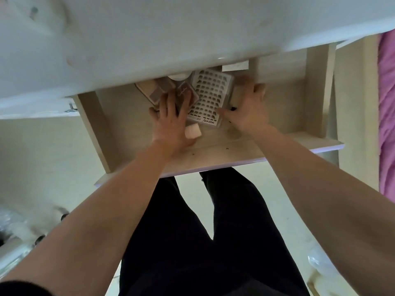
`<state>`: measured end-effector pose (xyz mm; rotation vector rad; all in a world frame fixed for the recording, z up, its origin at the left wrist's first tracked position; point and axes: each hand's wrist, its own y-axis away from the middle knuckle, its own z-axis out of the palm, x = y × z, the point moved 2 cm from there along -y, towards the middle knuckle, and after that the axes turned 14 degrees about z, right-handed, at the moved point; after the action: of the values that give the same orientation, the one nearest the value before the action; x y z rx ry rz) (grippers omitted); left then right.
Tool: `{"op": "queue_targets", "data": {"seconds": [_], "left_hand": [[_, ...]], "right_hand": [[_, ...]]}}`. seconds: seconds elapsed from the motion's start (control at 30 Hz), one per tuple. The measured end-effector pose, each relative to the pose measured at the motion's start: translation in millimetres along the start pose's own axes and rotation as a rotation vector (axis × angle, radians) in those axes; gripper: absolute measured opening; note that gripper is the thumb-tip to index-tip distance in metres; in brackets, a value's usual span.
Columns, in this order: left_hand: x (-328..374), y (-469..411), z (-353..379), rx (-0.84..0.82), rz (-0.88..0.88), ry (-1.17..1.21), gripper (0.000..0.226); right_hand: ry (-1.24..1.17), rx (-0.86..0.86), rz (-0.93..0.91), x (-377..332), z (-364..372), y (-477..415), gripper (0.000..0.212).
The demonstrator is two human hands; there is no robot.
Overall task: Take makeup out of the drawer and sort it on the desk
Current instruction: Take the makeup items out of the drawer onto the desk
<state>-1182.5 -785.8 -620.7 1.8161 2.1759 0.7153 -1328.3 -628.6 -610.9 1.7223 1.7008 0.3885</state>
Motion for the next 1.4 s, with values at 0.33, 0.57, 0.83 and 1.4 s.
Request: {"op": "queue_targets", "data": {"seconds": [0.33,0.57,0.83,1.4], "left_hand": [[-24,14,-7,0.01,-0.06,0.053,0.085],[-33,20,-3,0.087,-0.056,0.151,0.084],[-42,25,-13,0.178,-0.087,0.331,0.074],[-52,104,-87,0.579,-0.056,0.482,0.057]], "right_hand": [[0.111,-0.016,-0.007,-20,16,5,0.101],[-0.152,-0.1,0.1,-22,46,17,0.07],[-0.482,-0.163,0.119,-39,70,45,0.054],[-0.445,-0.159,-0.073,-42,-9,98,0.014]]}}
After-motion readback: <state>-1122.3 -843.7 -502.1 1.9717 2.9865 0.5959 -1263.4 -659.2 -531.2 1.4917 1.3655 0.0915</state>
